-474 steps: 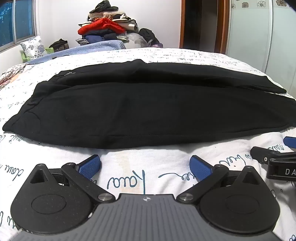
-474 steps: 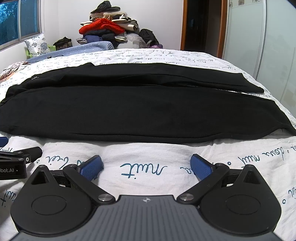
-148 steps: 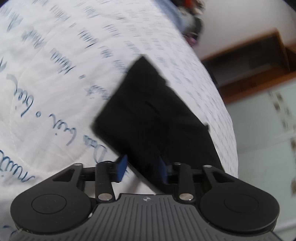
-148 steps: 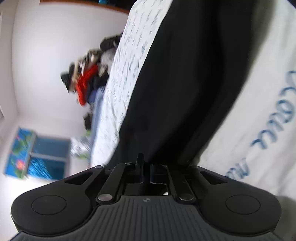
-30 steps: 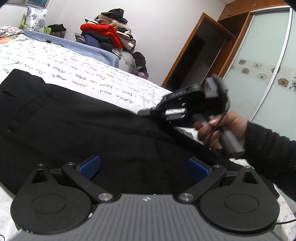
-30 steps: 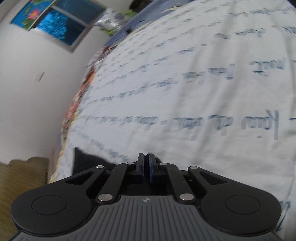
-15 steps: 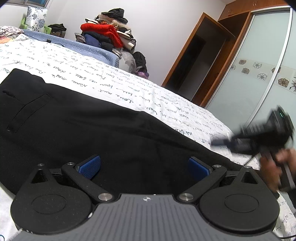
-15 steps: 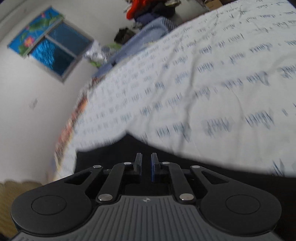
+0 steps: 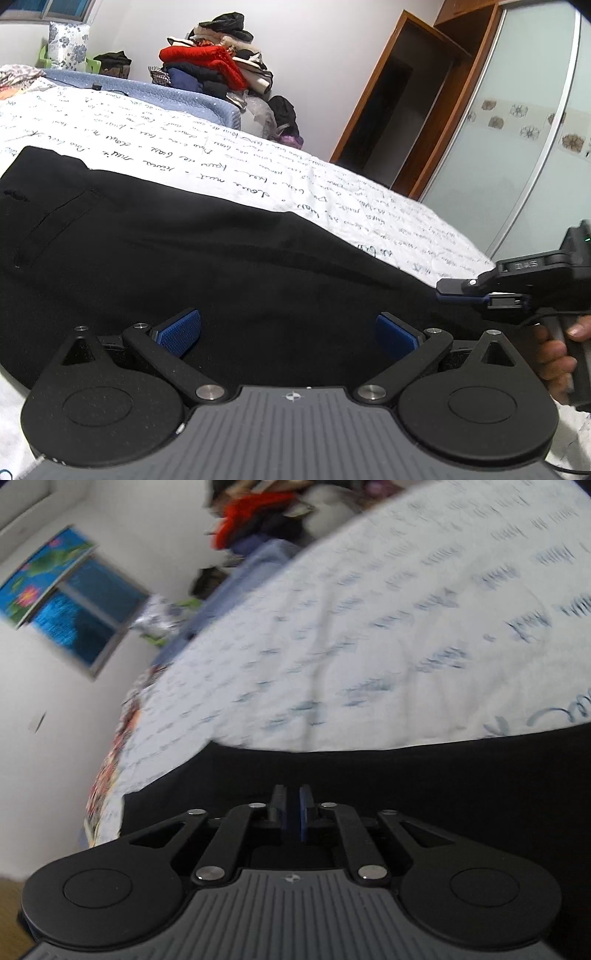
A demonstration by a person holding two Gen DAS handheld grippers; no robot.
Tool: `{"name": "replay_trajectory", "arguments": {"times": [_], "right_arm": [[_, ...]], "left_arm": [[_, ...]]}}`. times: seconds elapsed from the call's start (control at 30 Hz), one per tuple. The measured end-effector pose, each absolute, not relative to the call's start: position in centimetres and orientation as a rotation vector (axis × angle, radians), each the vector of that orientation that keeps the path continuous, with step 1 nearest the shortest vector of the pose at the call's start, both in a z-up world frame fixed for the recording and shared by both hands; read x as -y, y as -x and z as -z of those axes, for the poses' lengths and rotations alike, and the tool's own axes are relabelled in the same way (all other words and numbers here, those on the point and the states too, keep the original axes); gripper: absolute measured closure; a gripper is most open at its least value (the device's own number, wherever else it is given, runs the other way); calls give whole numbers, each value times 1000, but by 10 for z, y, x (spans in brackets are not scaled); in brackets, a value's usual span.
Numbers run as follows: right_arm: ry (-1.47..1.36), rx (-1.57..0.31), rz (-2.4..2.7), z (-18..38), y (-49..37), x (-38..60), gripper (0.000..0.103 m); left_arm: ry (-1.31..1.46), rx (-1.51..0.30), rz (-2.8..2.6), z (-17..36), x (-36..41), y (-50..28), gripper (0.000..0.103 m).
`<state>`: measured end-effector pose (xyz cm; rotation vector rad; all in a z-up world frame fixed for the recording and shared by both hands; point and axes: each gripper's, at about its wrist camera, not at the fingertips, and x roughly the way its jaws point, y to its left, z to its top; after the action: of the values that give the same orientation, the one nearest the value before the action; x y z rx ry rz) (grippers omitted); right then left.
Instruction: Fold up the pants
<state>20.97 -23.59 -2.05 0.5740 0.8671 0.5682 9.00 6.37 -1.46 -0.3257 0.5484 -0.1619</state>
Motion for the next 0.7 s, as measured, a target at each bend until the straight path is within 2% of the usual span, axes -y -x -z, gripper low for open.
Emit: {"name": "replay_trajectory", "arguments": {"times": [0.03,0.07,0.17,0.3,0.33,0.4,0.6,0.7], "right_arm": [[-548,-881,-569,24,-205,231,67],[-509,-913,-536,32,-202,225,68],[-568,-827,-520,37,-193,242,68],[-637,-683,-408,13,-150,267,59],[-677,-634,-404,10,-137,276,51],[-784,-562,-347,11,-107,309,41],[-1046,-351,74,37,-20,419,35],[-1142,-332,247,50,-2,454,29]], "left_arm": [[310,-554,157,14,-61,-91,1],[294,-561,152,14,-59,-92,1],[258,-578,143,13,-55,-93,1],[258,-576,141,14,-56,-92,1],[262,-575,142,14,-57,-92,1],[266,-573,143,14,-57,-92,1],[255,-579,140,14,-56,-92,1],[243,-583,135,14,-54,-94,1]]}}
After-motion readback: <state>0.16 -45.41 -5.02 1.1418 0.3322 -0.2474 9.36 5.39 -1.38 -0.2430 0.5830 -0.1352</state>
